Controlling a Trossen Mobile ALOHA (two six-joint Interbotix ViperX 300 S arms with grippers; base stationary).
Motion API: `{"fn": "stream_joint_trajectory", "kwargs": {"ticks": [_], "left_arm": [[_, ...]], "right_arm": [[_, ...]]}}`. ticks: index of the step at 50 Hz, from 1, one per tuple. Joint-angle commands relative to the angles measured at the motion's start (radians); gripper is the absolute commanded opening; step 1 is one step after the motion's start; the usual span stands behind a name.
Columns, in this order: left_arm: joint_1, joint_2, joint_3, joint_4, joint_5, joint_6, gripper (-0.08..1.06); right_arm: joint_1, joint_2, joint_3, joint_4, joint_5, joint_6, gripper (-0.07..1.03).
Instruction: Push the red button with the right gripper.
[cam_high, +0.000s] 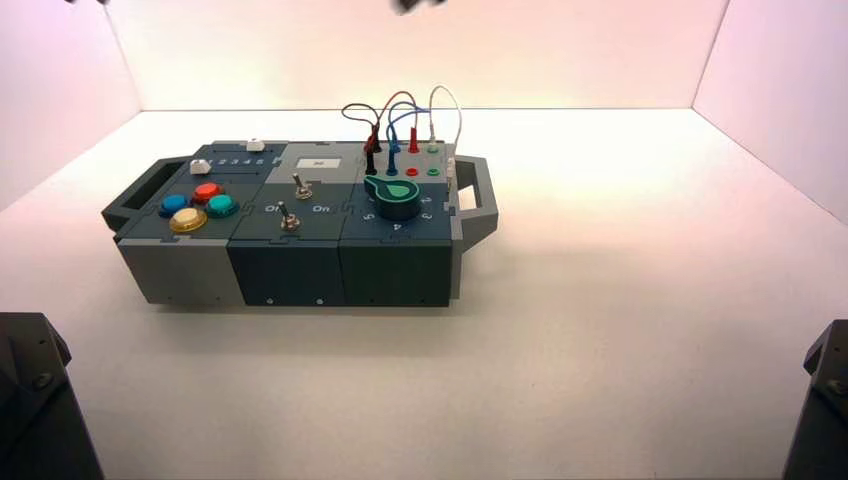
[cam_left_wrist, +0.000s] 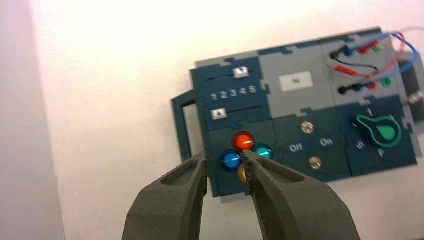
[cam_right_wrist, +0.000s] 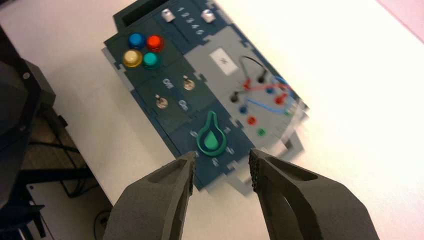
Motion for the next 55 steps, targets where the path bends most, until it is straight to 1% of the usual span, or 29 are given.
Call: {"fn": "stream_joint_trajectory", "kwargs": {"ticks": [1, 4, 7, 8, 18, 30, 38, 46, 48, 55], "left_arm": [[0.041, -0.026, -0.005, -0.003, -0.009, -0.006, 0.41], [0.061, -0.034, 0.002, -0.003, -0.009, -0.014, 0.41], [0.071, -0.040, 0.002, -0.003, -0.009, -0.018, 0.41], [0.087, -0.044, 0.008, -0.003, -0.011, -0.020, 0.41], [0.166, -0.077, 0.018, -0.003, -0.018, -0.020, 0.41], [0.183, -0.130, 0.026, -0.003, -0.064, -0.021, 0.41], [0.210, -0.112, 0.038, -0.003, -0.061, -0.021, 0.41], [0.239, -0.094, 0.044, -0.003, -0.069, -0.025, 0.41], [0.258, -0.095, 0.046, -0.002, -0.072, -0.032, 0.41], [0.308, -0.106, 0.044, -0.003, -0.092, -0.040, 0.41]], "right_arm": [[0.037, 0.087, -0.101, -0.002, -0.005, -0.006, 0.56], [0.049, 0.140, -0.143, -0.003, -0.005, -0.009, 0.55], [0.055, 0.156, -0.158, -0.003, -0.005, -0.011, 0.55], [0.069, 0.206, -0.202, -0.002, -0.003, -0.018, 0.55], [0.101, 0.342, -0.328, 0.000, 0.017, -0.032, 0.54], [0.110, 0.477, -0.479, 0.000, 0.051, -0.038, 0.54], [0.115, 0.543, -0.565, 0.000, 0.089, -0.046, 0.53], [0.135, 0.601, -0.637, 0.002, 0.117, -0.051, 0.49], [0.141, 0.615, -0.652, 0.002, 0.123, -0.052, 0.48], [0.161, 0.660, -0.703, 0.002, 0.147, -0.052, 0.40]]}}
